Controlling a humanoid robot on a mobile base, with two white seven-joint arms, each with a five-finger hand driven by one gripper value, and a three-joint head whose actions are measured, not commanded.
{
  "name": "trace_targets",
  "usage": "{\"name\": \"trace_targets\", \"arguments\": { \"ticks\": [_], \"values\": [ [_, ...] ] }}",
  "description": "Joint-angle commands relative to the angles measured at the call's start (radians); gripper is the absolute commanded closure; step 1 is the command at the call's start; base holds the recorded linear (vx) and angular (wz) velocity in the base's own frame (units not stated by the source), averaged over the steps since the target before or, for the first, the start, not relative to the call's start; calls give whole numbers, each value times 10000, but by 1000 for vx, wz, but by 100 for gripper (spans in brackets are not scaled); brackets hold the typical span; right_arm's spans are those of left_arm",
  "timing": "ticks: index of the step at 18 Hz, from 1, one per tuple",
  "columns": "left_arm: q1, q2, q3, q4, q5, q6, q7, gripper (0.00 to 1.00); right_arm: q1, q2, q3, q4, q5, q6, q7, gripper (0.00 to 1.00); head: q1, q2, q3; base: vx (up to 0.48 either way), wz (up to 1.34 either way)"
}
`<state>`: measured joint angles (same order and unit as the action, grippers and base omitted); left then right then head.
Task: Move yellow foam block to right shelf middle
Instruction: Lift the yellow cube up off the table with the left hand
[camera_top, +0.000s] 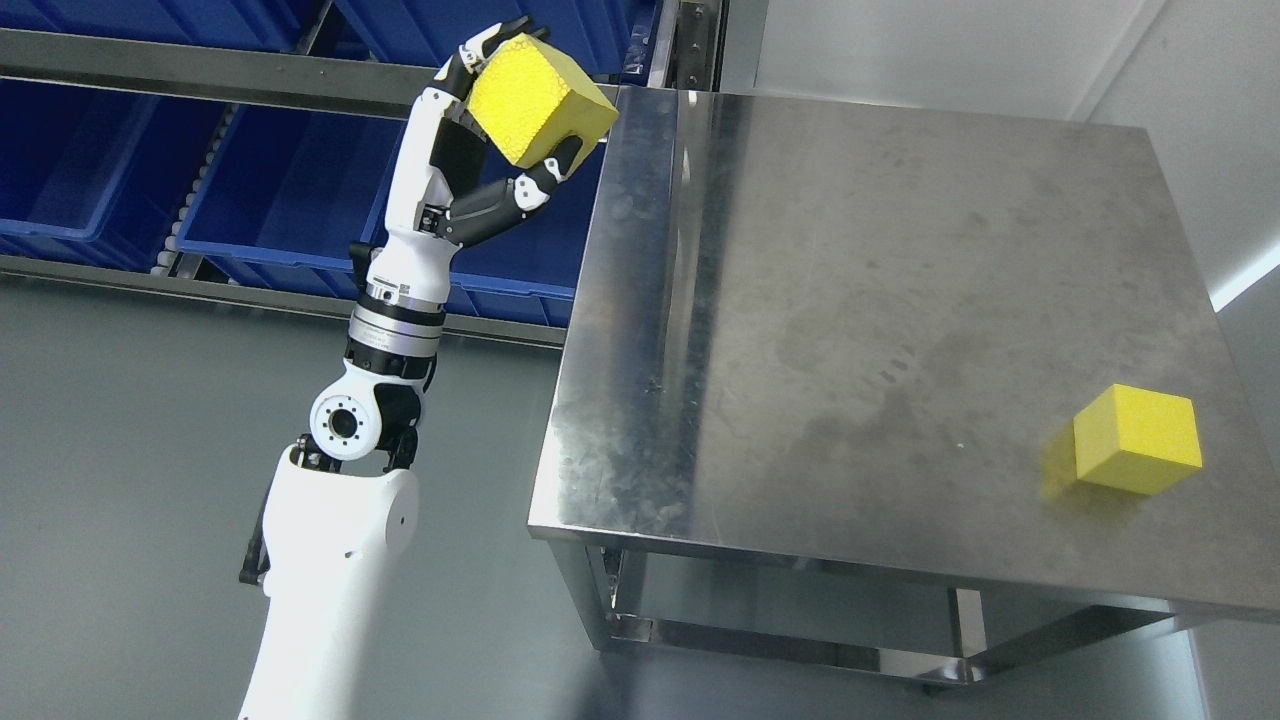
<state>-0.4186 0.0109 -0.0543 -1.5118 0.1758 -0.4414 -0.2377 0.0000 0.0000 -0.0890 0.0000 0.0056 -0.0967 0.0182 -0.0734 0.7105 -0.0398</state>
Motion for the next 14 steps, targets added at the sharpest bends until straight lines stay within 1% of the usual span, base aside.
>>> {"name": "trace_targets", "arguments": {
  "ticks": [1,5,6,10,11,12,13,14],
  "values": [
    [228,66,1124,-38,-25,286,61,48,-30,-175,0,-175,-56,0,2,0,0,0,0,0,0],
    [259,66,1402,-266,-25,807,46,48,-30,-175,0,-175,-56,0,2,0,0,0,0,0,0],
    [259,66,1463,-420,-10,1204,46,48,-15,-175,0,-175,-56,0,2,0,0,0,0,0,0],
    [244,66,1678,-1125,6,3732,46,48,-30,-175,0,-175,-56,0,2,0,0,0,0,-2,33],
    [244,66,1708,-1218,6,4210,61,47,-30,-175,0,-175,-56,0,2,0,0,0,0,-15,27],
    [229,66,1724,-1219,-9,4412,61,47,-30,-175,0,-175,-56,0,2,0,0,0,0,-38,-1],
    [183,66,1724,-1219,6,4308,46,46,-30,-175,0,-175,-56,0,2,0,0,0,0,-47,56],
    [107,66,1709,-1204,6,3350,15,46,-30,-175,0,-175,-56,0,2,0,0,0,0,-47,56]
  ]
}}
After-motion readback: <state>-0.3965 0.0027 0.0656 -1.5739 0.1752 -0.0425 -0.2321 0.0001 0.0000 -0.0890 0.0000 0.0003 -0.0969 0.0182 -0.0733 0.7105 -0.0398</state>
